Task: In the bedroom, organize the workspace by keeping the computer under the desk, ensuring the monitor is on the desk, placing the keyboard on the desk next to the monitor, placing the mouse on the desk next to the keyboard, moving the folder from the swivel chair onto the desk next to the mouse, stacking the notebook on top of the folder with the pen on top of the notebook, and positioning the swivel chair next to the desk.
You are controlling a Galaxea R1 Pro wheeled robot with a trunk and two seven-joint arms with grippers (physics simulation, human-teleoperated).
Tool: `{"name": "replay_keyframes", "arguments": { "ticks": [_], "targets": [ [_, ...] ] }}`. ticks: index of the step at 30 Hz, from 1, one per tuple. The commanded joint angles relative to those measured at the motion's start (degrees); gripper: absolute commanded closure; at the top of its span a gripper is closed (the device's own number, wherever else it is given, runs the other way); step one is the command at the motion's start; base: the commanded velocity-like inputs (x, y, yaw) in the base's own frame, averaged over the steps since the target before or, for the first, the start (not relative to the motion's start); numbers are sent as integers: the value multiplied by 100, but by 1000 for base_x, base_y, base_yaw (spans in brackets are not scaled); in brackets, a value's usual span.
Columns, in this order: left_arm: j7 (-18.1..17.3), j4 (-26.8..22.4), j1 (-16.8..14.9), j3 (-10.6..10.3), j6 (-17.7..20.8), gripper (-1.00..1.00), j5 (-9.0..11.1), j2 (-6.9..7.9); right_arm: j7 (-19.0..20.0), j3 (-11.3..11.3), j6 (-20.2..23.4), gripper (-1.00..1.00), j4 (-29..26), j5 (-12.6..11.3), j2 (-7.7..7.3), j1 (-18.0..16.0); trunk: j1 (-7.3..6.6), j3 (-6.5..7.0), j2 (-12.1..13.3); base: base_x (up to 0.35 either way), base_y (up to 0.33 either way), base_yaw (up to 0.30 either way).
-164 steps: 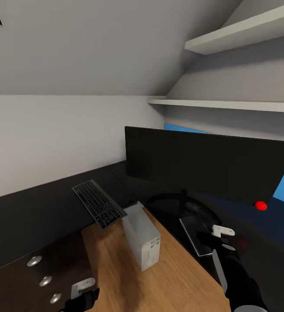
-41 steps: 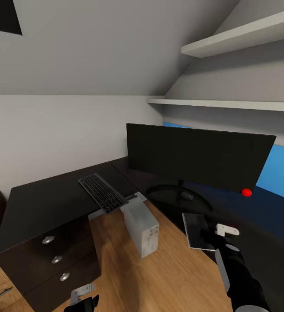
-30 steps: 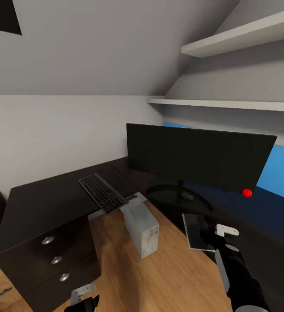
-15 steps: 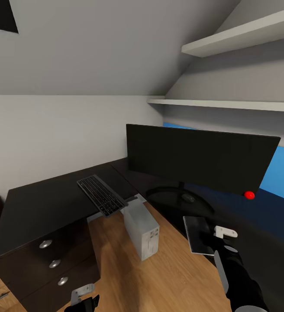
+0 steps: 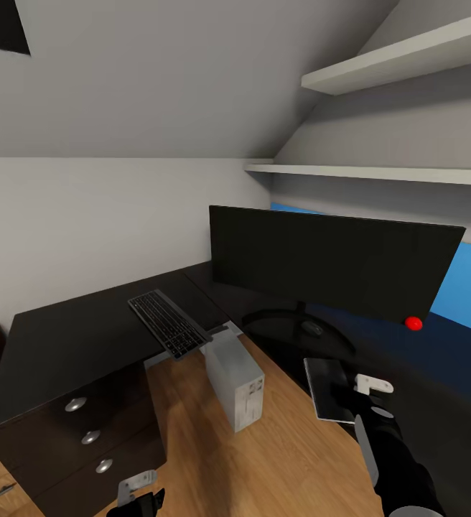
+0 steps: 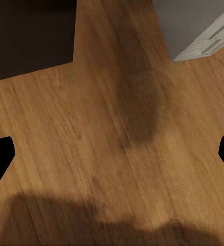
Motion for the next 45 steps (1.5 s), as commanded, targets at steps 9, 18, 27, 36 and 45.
{"name": "replay_keyframes", "arguments": {
  "ticks": [9,18,27,36,45],
  "targets": [
    [23,-10,-3,-33,13,-100,53,8,19,2,16,-100,151,-3,9,-3,0,-7,-3,0,0,0],
    [23,-10,-3,-37,13,-100,53,8,20,-1,15,-100,146,-6,12,-3,0,-7,-3,0,0,0],
    [23,-10,-5,-34,13,-100,53,8,19,4,14,-100,150,-6,16,-3,0,-7,-3,-122,0,0],
    [23,-10,-3,-33,13,-100,53,10,19,5,20,-100,151,-6,12,-4,0,-7,-3,-98,0,0],
    [23,-10,-3,-31,13,-100,53,10,19,5,23,-100,151,-6,17,-4,0,-7,-3,-11,0,0]
  ]
}}
